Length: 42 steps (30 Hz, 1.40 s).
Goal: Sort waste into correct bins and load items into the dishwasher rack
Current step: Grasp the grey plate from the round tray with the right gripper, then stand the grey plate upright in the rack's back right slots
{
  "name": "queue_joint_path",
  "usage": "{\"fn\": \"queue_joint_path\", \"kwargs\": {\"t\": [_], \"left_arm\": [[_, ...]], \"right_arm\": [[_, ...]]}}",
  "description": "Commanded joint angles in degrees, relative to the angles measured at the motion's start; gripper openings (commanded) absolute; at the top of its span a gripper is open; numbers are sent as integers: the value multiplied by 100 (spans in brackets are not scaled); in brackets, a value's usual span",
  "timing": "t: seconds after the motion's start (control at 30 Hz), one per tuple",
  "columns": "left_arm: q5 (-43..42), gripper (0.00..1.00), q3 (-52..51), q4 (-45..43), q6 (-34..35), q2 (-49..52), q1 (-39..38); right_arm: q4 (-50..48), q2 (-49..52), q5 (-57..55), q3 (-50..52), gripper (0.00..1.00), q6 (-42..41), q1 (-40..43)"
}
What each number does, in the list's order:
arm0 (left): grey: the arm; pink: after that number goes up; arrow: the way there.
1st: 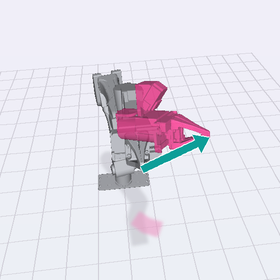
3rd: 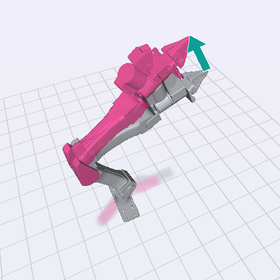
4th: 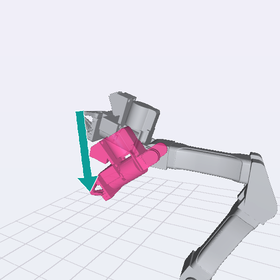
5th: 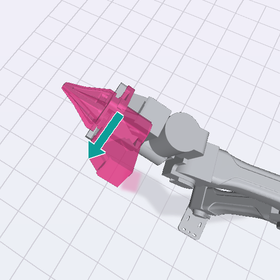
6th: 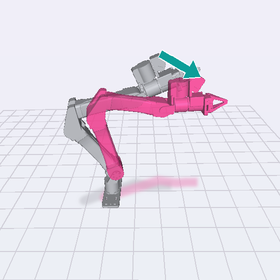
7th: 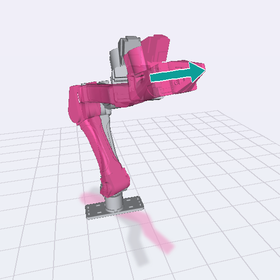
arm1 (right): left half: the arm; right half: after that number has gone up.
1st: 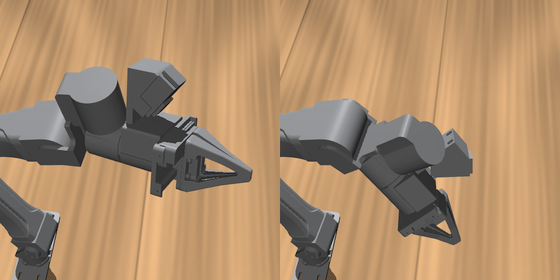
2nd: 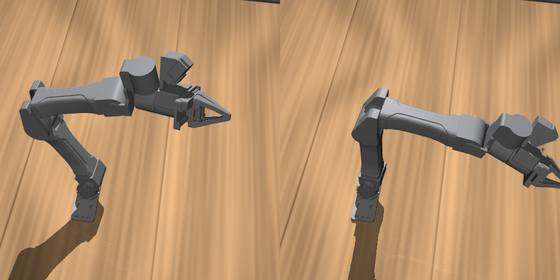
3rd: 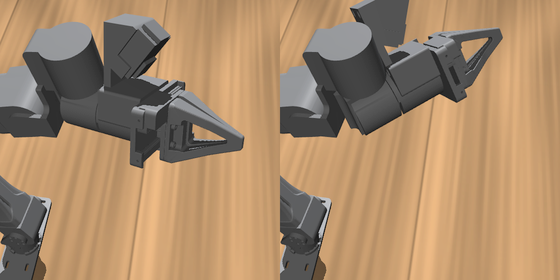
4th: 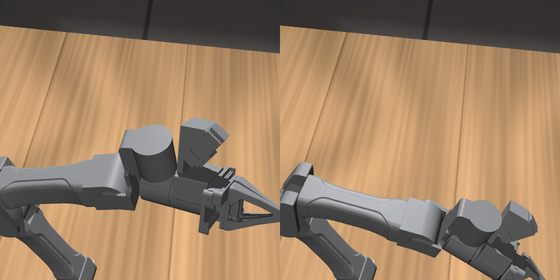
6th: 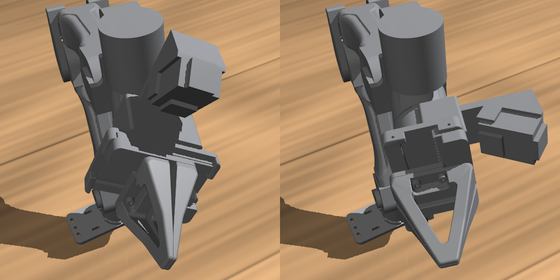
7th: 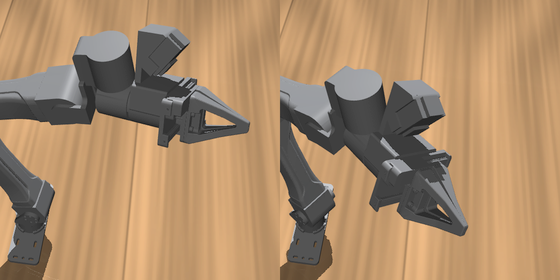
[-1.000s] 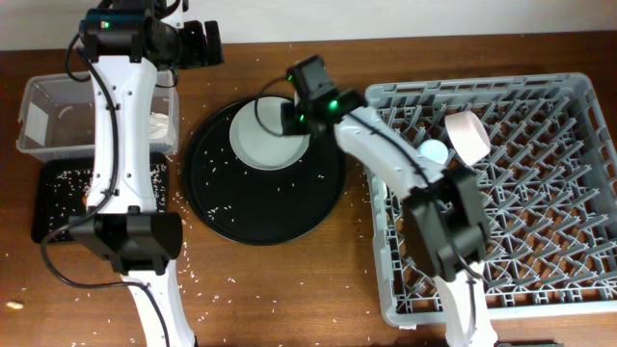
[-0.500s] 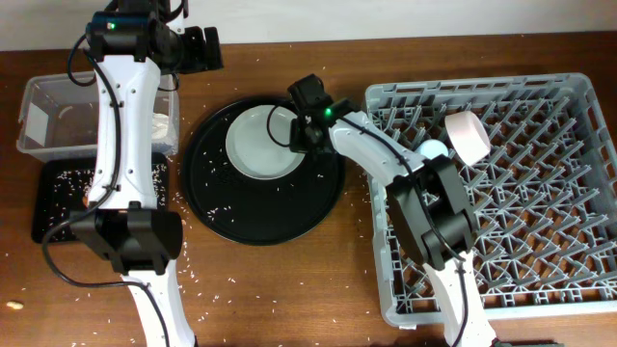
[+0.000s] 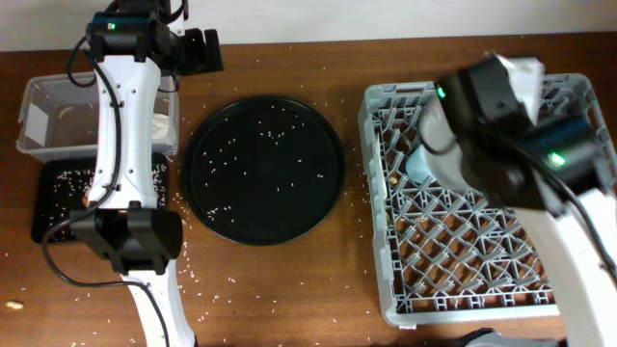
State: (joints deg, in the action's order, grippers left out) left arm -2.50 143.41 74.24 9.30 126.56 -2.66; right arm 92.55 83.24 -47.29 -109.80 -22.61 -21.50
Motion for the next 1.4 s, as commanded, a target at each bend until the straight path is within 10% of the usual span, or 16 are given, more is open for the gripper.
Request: {"fn": "queue_joint_path", "kwargs": {"t": [0.0,0.3,0.9,1.03,1.23,1.37], "left_arm": [[61,99,-13,17,50,22,33],[61,99,-13,17,50,22,33],[61,99,-13,17,50,22,33],[61,99,-13,17,50,22,33],[63,99,-13,17,50,22,33],[61,99,-13,17,50,22,33]], "right_arm": [[479,-267,-507,76,4,-1049,-17],[-201,-149,-433,2955,4,-1132,-420],[-109,-131,-706,3003,5,-765,-205],[-201,-122,-214,3003,40,-767,-210],[-540,-146,835,2999,57,-1766,46],[-289,-317,2999,3003,57,-2376,2070]]}}
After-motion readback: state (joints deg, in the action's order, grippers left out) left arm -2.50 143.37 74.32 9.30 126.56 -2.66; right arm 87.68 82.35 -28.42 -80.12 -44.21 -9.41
